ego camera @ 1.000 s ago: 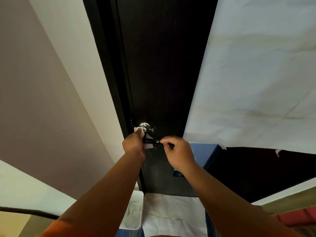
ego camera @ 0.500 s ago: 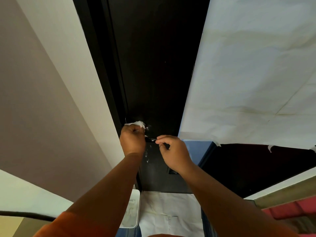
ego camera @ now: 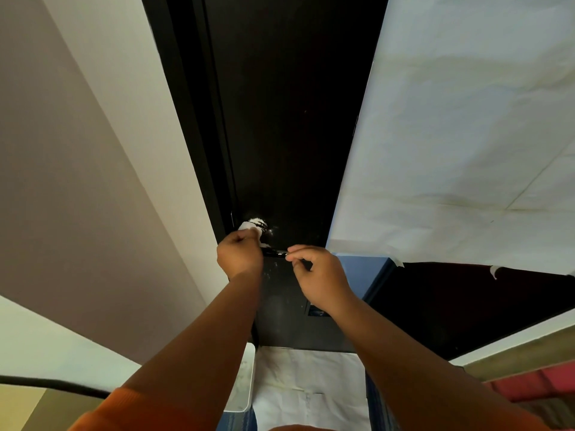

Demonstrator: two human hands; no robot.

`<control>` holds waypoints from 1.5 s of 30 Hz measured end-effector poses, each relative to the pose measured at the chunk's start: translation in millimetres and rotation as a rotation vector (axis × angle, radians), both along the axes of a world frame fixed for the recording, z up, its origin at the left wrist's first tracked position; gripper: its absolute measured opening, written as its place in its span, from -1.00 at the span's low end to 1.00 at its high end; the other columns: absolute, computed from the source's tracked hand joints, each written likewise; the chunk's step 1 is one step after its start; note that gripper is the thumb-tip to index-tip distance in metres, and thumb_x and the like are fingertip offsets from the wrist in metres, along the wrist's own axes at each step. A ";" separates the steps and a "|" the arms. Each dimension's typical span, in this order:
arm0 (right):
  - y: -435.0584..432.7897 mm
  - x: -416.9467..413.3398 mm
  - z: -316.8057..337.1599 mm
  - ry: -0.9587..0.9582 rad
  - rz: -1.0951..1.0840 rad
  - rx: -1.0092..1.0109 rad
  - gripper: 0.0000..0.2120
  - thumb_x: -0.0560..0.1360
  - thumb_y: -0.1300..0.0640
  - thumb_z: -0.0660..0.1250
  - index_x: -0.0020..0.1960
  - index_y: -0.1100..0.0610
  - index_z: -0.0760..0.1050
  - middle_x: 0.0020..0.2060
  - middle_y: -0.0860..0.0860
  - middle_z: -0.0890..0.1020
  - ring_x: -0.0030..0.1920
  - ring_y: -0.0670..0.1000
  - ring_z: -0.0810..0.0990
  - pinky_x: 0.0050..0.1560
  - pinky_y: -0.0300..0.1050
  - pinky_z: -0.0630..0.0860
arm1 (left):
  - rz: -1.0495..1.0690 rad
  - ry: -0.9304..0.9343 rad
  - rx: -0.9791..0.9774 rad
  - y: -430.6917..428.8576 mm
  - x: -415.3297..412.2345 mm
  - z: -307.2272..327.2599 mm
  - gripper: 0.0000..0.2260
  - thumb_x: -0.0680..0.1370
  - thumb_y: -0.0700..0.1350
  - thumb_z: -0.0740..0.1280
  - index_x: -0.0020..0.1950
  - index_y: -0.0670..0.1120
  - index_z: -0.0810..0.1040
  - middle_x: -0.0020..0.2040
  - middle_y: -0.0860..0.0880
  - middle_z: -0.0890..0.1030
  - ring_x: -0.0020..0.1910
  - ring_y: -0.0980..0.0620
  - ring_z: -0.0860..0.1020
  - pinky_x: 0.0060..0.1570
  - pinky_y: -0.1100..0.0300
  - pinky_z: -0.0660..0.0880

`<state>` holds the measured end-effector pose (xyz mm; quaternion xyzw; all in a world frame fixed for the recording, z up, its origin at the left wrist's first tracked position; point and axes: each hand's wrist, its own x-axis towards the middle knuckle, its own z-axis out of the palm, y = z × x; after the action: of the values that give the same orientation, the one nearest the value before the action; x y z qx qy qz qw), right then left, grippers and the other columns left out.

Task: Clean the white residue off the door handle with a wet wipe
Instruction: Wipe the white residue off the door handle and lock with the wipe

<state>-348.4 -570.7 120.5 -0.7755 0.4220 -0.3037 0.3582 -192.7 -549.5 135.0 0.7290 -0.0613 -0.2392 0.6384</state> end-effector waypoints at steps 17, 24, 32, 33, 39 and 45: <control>-3.2 -2.3 1.5 0.012 0.046 0.062 -0.79 0.60 0.16 0.35 0.12 -0.07 0.67 0.17 -0.19 0.63 0.16 -0.19 0.57 0.19 -0.48 0.41 | 0.016 0.263 -0.103 4.1 6.6 -3.6 -0.95 0.52 -0.13 0.51 -0.09 -0.10 0.70 -0.10 -0.09 0.73 -0.13 -0.09 0.71 -0.08 0.09 0.66; -6.0 -0.5 0.6 0.004 0.030 0.060 -0.80 0.59 0.16 0.36 0.12 -0.07 0.68 0.17 -0.17 0.64 0.16 -0.18 0.59 0.20 -0.46 0.44 | 0.066 0.584 -0.220 0.2 11.4 0.8 -0.93 0.51 -0.19 0.50 -0.06 -0.14 0.64 -0.11 -0.14 0.72 -0.15 -0.11 0.72 -0.05 0.01 0.66; -7.8 2.3 -2.6 0.029 0.018 0.014 -0.82 0.59 0.15 0.37 0.11 -0.04 0.68 0.18 -0.13 0.63 0.17 -0.14 0.59 0.22 -0.41 0.45 | -0.302 -0.648 0.211 1.8 13.9 -9.6 -0.76 0.62 -0.07 0.38 0.21 -0.19 0.58 -0.05 -0.14 0.68 -0.06 -0.13 0.67 -0.04 0.13 0.60; -8.0 3.0 -2.4 0.023 0.015 0.011 -0.82 0.59 0.16 0.37 0.10 -0.05 0.69 0.17 -0.13 0.63 0.16 -0.15 0.59 0.22 -0.40 0.46 | -0.341 -0.734 0.244 1.9 16.1 -10.2 -0.74 0.63 -0.06 0.38 0.22 -0.20 0.56 -0.05 -0.16 0.68 -0.09 -0.14 0.67 -0.05 0.12 0.61; -9.2 7.6 7.1 0.047 0.010 0.050 -0.80 0.60 0.15 0.36 0.13 -0.06 0.67 0.12 -0.16 0.65 0.10 -0.19 0.57 0.06 -0.50 0.45 | -0.128 -0.179 0.068 0.5 11.2 -12.1 -0.95 0.52 -0.05 0.47 -0.10 0.01 0.72 -0.16 0.03 0.69 -0.06 -0.08 0.69 -0.02 0.11 0.65; -10.2 6.8 17.4 0.041 -0.011 0.116 -0.79 0.61 0.14 0.33 0.18 -0.05 0.65 -0.11 -0.15 0.66 -0.32 -0.26 0.56 -0.32 -0.46 0.43 | 0.005 0.671 -0.252 1.9 11.3 -5.7 -0.80 0.56 -0.12 0.46 0.09 -0.24 0.66 -0.13 -0.14 0.75 -0.10 -0.09 0.71 -0.14 0.07 0.61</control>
<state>-341.7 -580.9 138.0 -0.7571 0.4504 -0.2648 0.3923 -181.4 -547.6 129.3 0.5256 0.1244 -0.4540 0.7086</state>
